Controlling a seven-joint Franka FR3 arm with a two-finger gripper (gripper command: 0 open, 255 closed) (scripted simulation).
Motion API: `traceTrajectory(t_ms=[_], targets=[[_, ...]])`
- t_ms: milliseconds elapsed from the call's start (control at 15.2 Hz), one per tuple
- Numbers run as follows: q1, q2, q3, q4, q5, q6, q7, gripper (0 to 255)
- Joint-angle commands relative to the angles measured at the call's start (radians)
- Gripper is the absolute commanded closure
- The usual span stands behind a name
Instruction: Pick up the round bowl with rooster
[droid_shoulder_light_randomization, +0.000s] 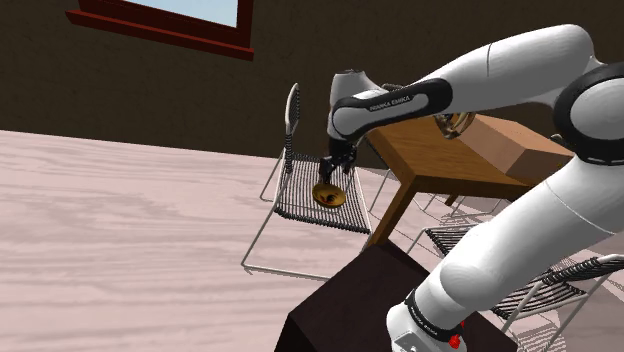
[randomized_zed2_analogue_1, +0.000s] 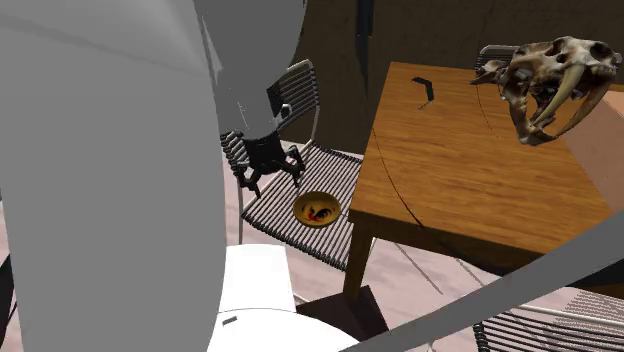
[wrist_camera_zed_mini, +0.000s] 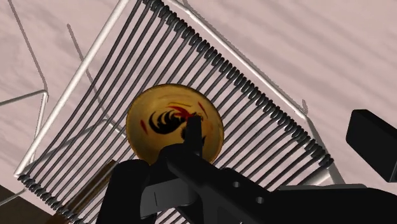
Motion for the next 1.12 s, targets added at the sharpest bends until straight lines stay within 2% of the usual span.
traceTrajectory(t_ms=[0, 660, 1056], targets=[[-0.008, 0.085, -0.007, 0.037, -0.013, 0.038, 0.001, 0], [-0.037, 0.492, -0.038, 0.276, -0.058, 0.153, 0.008, 0], [-0.038, 0.561, -0.041, 0.286, -0.067, 0.209, 0.020, 0]])
